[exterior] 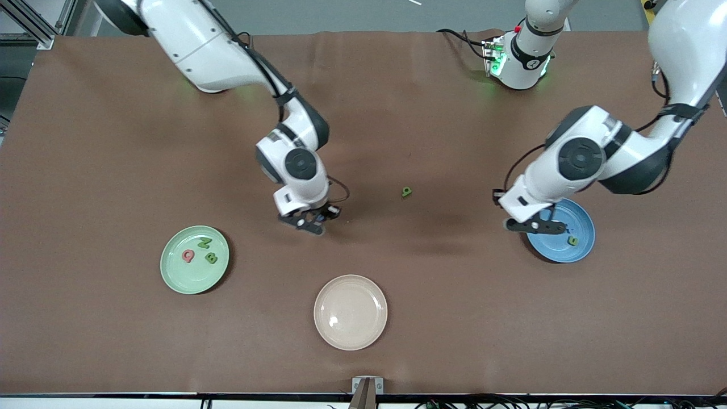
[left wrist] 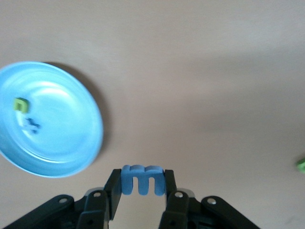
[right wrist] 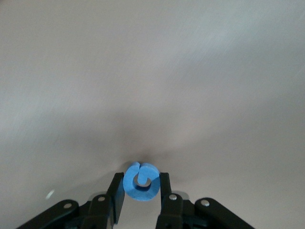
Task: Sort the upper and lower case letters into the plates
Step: 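Carry the G to the green plate while the left gripper carries the m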
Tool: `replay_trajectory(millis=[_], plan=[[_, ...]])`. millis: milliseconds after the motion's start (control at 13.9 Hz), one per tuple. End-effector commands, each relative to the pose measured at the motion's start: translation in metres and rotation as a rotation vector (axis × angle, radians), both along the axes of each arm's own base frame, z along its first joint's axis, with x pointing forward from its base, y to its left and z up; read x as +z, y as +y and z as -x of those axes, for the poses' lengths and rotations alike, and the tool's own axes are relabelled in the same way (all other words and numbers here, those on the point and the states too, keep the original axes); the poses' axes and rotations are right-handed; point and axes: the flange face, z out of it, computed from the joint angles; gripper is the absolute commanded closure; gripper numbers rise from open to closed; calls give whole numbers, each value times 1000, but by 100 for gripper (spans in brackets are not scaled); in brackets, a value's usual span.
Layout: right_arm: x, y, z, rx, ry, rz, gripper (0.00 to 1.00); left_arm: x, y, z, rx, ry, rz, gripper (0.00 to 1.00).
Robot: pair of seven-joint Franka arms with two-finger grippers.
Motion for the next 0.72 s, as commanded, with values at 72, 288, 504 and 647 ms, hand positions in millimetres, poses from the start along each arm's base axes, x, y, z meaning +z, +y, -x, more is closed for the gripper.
replay_trajectory(millis=[72,288,504,647], plan=[[60,-85,-51,127,32,19,100,-3,62,-10,-100,2,27,83],[68,-166,-86,232,28,0,100,-24,114,-18,-150,-28,52,82],[74,-226,-109,288,13,-11,100,-64,140,-11,-193,-66,47,82],[68,-259,-124,314,8,-18,100,-85,151,-3,-207,-96,43,83]])
